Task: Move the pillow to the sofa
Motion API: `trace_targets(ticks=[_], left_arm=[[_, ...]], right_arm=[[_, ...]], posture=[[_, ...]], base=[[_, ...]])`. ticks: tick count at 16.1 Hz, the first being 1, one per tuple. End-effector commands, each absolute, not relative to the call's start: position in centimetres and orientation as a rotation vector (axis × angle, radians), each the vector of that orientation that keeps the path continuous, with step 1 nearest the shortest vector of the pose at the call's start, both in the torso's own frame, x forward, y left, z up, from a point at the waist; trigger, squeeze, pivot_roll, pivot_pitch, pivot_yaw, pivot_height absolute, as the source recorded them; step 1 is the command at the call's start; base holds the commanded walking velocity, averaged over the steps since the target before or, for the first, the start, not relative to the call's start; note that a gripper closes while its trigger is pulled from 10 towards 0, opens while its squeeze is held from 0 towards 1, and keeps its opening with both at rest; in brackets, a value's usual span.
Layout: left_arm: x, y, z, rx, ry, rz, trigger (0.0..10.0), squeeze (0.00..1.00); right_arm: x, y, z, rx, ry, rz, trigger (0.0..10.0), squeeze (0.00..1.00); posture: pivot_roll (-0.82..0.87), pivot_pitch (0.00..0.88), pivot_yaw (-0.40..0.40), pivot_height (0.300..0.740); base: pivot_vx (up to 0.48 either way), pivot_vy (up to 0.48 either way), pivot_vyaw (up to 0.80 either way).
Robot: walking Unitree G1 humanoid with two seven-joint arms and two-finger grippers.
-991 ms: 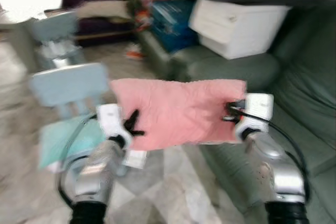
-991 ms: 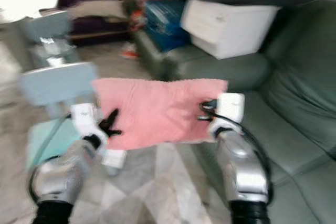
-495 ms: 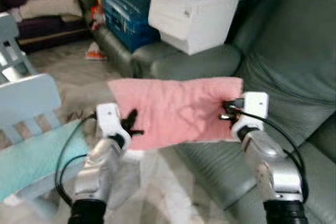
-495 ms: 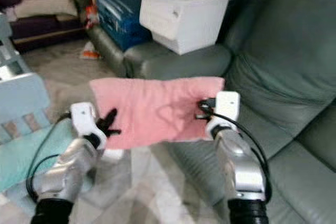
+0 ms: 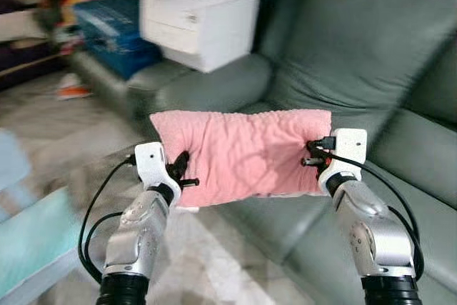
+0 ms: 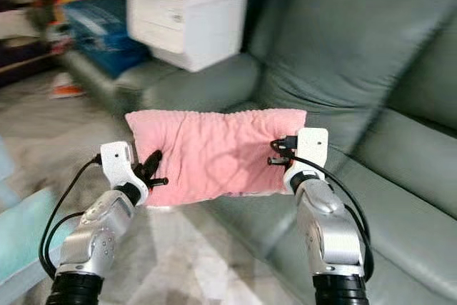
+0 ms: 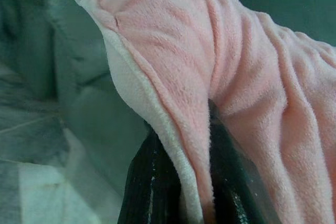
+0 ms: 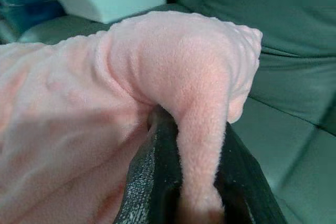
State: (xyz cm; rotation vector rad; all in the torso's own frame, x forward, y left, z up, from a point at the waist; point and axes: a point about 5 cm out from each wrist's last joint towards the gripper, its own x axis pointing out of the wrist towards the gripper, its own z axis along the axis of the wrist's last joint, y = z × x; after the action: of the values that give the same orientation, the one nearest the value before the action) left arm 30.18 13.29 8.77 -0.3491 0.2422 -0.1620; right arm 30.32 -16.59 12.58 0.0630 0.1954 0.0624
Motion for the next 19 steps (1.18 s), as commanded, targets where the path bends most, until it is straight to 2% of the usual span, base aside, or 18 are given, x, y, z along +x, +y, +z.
trace_targets(ticks=[1,14,17,19], left_arm=[[30.38,13.69,9.14,-0.339,0.234,-0.144,10.0,0.00],[30.36,13.57,8.59,-0.357,0.289,-0.122,10.0,0.00],[30.31,13.40,8.50,-0.337,0.302,-0.129,10.0,0.00],[30.23,13.40,8.47,-0.328,0.303,-0.132,10.0,0.00]], right_arm=[[30.42,-16.35,13.39,0.062,0.168,0.074,10.0,0.00],[30.54,-16.33,13.38,0.058,0.174,0.081,10.0,0.00],[30.46,-16.29,13.43,0.053,0.168,0.085,10.0,0.00],[30.36,-16.25,13.33,0.054,0.172,0.086,10.0,0.00]], posture=[[-0.17,0.000,0.014,0.740],[-0.17,0.000,0.007,0.740],[-0.17,0.000,0.005,0.740],[-0.17,0.000,0.006,0.740]], base=[[0.000,0.000,-0.74],[0.000,0.000,-0.74],[0.000,0.000,0.00],[0.000,0.480,0.00]])
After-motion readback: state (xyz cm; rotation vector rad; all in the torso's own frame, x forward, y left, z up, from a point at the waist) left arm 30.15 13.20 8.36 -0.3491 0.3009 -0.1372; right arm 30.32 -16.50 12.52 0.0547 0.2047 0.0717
